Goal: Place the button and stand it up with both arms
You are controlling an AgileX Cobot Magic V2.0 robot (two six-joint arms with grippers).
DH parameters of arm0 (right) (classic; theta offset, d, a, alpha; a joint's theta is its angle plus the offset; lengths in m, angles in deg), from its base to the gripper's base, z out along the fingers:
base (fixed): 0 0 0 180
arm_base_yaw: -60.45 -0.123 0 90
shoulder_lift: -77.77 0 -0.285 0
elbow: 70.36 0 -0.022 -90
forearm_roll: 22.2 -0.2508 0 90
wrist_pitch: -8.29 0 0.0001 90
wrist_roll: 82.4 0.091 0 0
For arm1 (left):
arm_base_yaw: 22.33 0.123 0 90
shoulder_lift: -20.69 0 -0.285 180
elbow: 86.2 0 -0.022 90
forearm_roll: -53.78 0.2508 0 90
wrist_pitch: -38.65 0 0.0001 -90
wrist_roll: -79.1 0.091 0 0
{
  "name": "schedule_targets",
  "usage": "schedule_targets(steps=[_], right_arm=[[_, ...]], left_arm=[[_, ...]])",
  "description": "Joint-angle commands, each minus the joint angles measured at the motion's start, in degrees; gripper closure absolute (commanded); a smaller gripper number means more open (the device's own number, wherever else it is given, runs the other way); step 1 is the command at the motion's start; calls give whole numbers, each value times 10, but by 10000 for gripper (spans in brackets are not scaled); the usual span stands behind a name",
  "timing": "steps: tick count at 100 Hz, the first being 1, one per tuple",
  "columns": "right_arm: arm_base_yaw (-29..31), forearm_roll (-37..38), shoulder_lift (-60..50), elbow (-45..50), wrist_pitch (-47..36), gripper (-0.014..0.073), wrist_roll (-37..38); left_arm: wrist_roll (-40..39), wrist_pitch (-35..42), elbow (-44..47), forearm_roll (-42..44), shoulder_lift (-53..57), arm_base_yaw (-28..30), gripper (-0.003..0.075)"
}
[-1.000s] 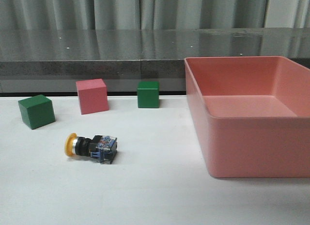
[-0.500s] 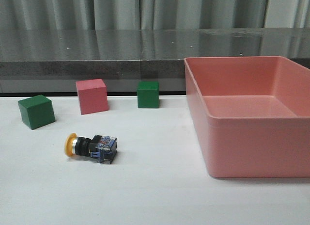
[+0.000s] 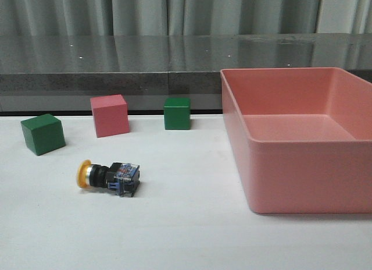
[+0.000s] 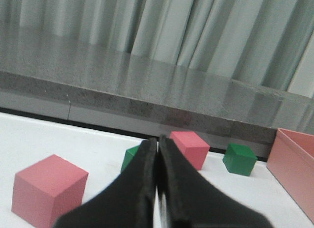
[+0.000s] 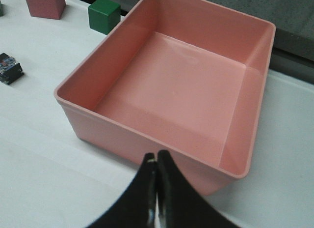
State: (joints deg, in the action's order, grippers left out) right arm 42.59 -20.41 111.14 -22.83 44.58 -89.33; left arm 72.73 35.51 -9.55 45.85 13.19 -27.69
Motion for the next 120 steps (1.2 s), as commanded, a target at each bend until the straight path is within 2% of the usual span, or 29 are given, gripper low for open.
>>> schedule_targets(steps=[1, 11, 22, 45, 64, 69, 74, 81, 84, 86, 89, 96, 100, 108, 114, 120], right_arm=[[5, 16, 2, -11, -34, 655, 2], [5, 24, 2, -11, -34, 655, 2], [5, 24, 2, -11, -34, 655, 2], [5, 24, 2, -11, -42, 655, 2], [5, 24, 2, -11, -40, 655, 2], [5, 24, 2, -11, -40, 655, 2], [5, 24, 2, -11, -40, 655, 2], [5, 24, 2, -11, -40, 655, 2], [5, 24, 2, -11, -40, 655, 2], [5, 24, 2, -11, -40, 655, 2], [5, 24, 2, -11, -40, 655, 2], [5, 24, 2, -11, -39, 655, 2], [5, 24, 2, -11, -39, 655, 2], [5, 24, 2, -11, -38, 655, 2], [5, 24, 2, -11, -38, 655, 2], [5, 24, 2, -11, -38, 655, 2]], left_arm=[[2, 4, -41, -10, 11, -14, 740], [3, -58, -105, 19, -22, -31, 740], [29, -91, -172, 45, -89, -56, 740], [64, -160, -325, 51, -305, -95, 739], [174, -214, -421, 51, -471, -110, 720], [201, -235, -445, 51, -508, -113, 669], [219, -255, -470, 51, -547, -115, 583], [227, -274, -495, 51, -589, -117, 400], [227, -275, -501, 51, -599, -117, 313], [227, -275, -508, 49, -612, -117, 227], [227, -273, -513, 49, -623, -117, 151], [227, -250, -519, 49, -649, -117, 24], [227, -233, -519, 49, -662, -117, -2], [223, -221, -519, 46, -683, -117, 19], [220, -224, -519, 4, -699, -117, 43], [252, -212, -519, -21, -717, -118, 63]])
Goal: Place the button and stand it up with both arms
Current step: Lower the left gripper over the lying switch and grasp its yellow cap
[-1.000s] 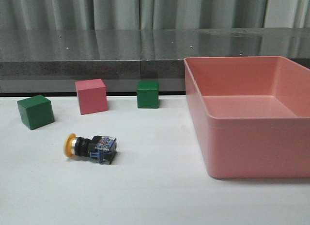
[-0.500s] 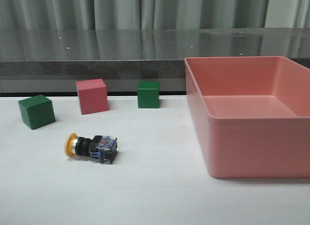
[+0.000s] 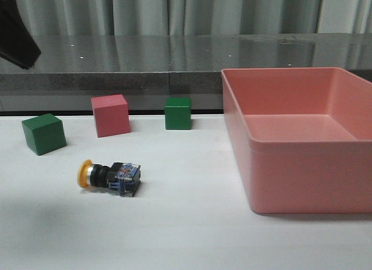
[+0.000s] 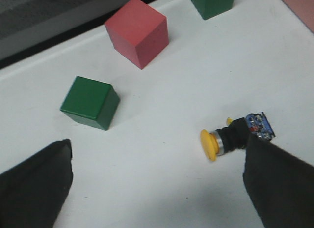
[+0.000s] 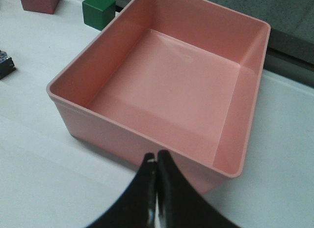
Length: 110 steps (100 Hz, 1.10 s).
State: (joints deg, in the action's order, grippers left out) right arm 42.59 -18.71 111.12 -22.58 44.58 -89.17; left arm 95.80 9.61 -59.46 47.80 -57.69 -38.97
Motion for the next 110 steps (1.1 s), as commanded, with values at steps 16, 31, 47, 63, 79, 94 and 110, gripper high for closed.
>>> schedule_targets(steps=[16, 31, 47, 63, 79, 94, 110], right_arm=[[5, 7, 3, -13, -37, 655, 0], [5, 7, 3, -13, -37, 655, 0], [5, 7, 3, -13, -37, 655, 0], [5, 7, 3, -13, -37, 655, 0], [5, 7, 3, -13, -38, 655, 0], [5, 7, 3, -13, -38, 655, 0], [5, 7, 3, -13, -37, 655, 0]], left_arm=[[260, 50, -28, -172, -50, -10, 108], [558, -85, -65, -391, -103, 32, 117], [787, -200, -81, -526, -152, 96, 118], [902, -248, -81, -563, -194, 141, 118], [930, -274, -81, -576, -242, 152, 118], [930, -275, -81, -590, -278, 151, 119], [931, -295, -81, -619, -303, 150, 120]])
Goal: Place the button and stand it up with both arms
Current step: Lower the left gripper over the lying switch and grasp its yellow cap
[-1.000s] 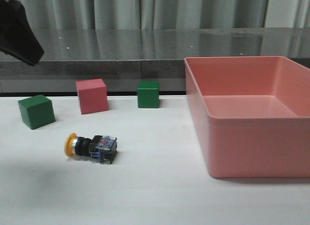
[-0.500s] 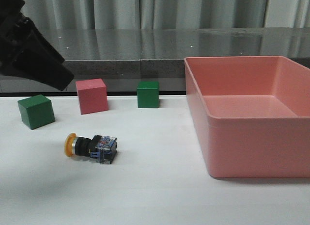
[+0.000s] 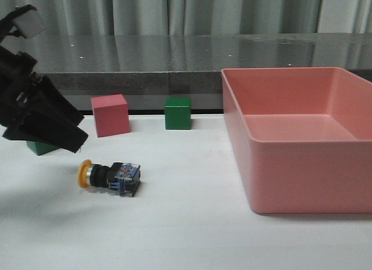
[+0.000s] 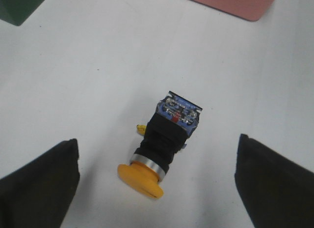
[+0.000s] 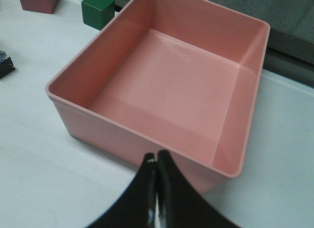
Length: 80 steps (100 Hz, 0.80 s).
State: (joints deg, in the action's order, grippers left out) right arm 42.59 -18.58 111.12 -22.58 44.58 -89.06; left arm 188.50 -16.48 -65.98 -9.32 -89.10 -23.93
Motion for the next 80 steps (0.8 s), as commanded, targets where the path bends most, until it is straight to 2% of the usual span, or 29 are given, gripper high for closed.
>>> schedule_targets(steps=[1, 18, 49, 80], right_arm=[[5, 6, 3, -13, -37, 655, -1], [5, 6, 3, -13, -35, 655, -1], [5, 6, 3, -13, -29, 655, -1], [5, 6, 3, -13, -29, 655, -1]], left_arm=[[7, -34, -16, -49, 10, 0, 120], [81, -36, -16, -52, -21, 0, 120], [224, -36, -16, -113, -61, 0, 120], [253, -28, -16, -118, -111, 0, 120]])
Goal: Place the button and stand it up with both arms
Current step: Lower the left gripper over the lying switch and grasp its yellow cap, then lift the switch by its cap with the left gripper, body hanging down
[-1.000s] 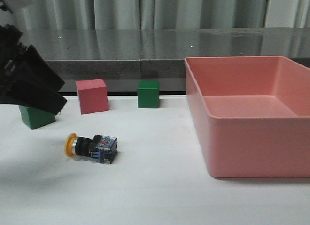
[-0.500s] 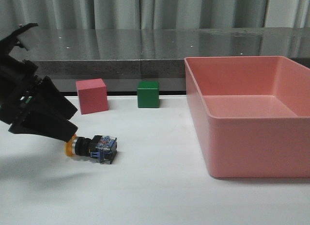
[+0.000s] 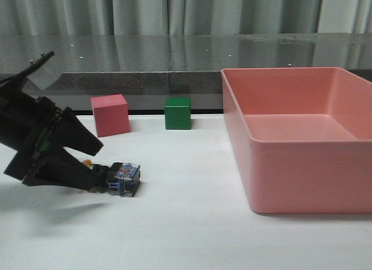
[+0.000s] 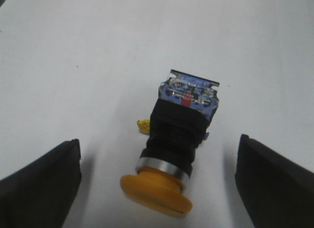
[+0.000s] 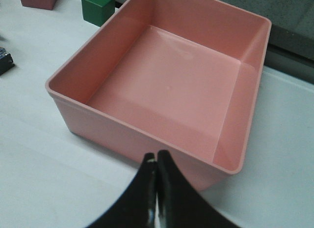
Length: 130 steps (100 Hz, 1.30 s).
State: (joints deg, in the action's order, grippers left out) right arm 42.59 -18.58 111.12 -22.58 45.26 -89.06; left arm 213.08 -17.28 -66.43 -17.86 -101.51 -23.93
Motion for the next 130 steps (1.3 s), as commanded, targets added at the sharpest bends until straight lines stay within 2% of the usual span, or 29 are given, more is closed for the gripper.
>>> schedule_targets(steps=[1, 20, 27, 34, 47, 48, 53, 55, 70, 86, 97, 106, 130], right_arm=[[5, 6, 3, -13, -36, 655, -1], [5, 6, 3, -13, -36, 655, -1], [5, 6, 3, -13, -36, 655, -1], [5, 6, 3, -13, -36, 655, -1], [5, 6, 3, -13, -36, 655, -1], [5, 6, 3, -13, -36, 655, -1], [5, 6, 3, -13, -36, 655, -1], [5, 6, 3, -13, -36, 655, -1], [5, 6, 3, -13, -36, 655, -1], [5, 6, 3, -13, -36, 655, -1], [5, 6, 3, -13, -36, 655, -1], [5, 6, 3, -13, -37, 655, -1], [5, 6, 3, -13, -47, 655, -1]], left_arm=[[7, -18, -12, -33, 12, 0, 120], [7, -3, -12, -36, -12, 0, 125], [7, -3, -12, -36, -12, 0, 174], [7, -5, -12, -36, -12, 0, 288], [7, -51, -17, -32, -11, 0, 605], [7, -54, -18, -31, -11, 0, 605], [7, -81, -26, -25, -10, 0, 722], [7, -91, -30, -19, -10, 0, 741], [-36, -131, -72, 18, 17, 0, 739], [-155, -78, -136, 134, 92, -6, 739], [-273, -13, -187, 283, 148, -28, 739], [-365, 9, -222, 403, 179, -60, 739], [-594, 16, -246, 729, 174, -202, 740]])
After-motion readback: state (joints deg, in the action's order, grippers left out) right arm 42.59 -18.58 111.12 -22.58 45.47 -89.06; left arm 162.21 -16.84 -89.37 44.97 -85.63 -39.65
